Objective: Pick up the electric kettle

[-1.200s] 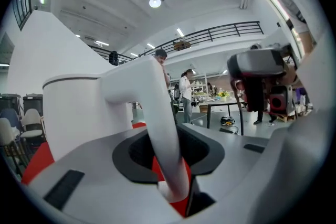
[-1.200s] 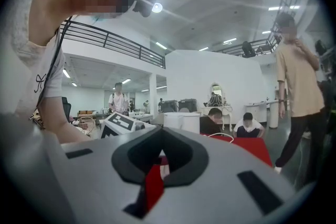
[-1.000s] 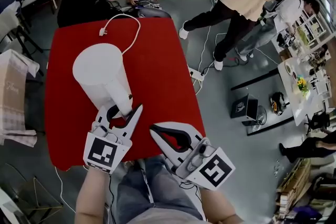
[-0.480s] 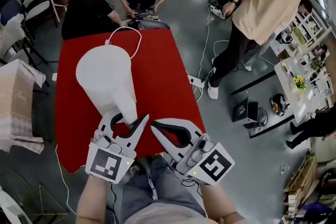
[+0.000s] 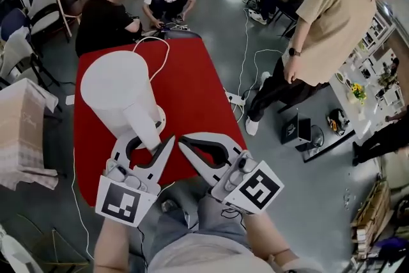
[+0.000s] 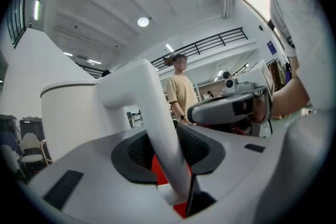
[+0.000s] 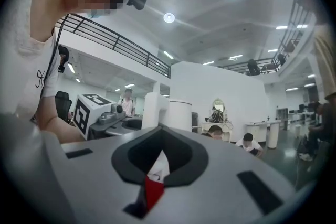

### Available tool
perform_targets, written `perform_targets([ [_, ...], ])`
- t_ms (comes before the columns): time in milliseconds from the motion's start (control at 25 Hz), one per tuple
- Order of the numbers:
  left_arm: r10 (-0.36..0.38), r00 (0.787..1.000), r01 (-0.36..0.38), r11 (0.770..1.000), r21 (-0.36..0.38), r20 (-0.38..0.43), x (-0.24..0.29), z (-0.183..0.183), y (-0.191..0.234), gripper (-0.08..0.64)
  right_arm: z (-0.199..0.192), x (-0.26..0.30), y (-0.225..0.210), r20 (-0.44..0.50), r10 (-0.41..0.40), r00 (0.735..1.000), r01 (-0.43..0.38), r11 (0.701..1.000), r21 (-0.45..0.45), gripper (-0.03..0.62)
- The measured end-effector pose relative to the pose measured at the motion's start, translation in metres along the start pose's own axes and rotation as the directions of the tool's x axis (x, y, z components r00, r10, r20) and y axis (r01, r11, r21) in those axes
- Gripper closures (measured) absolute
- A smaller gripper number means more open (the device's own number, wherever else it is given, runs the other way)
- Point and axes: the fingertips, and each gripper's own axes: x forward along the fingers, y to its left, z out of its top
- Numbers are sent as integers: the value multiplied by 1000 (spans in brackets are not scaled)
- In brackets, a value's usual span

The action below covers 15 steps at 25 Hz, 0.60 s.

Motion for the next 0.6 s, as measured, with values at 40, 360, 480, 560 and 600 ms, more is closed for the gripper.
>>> perform_targets([
  [40, 6, 1000, -6, 1000, 0, 1, -4, 2, -1, 439, 2, 1, 2, 4, 6, 1000, -6, 1000, -4, 584],
  [360, 67, 998, -67, 997, 23, 4, -21, 18, -12, 437, 17, -1, 12, 35, 76, 996, -76, 997, -16, 584],
  [480, 110, 994, -110, 994, 1, 6, -26, 25, -15, 437, 21, -6, 12, 32, 104, 994, -104, 994, -21, 584],
  [560, 133, 991, -133, 991, -3, 1, -27, 30, -19, 437, 22, -11, 10, 28, 119, 992, -119, 993, -20, 584],
  [600, 144, 990, -144, 990, -2, -2, -27, 32, -22, 437, 23, -13, 9, 26, 127, 992, -127, 992, -19, 584],
])
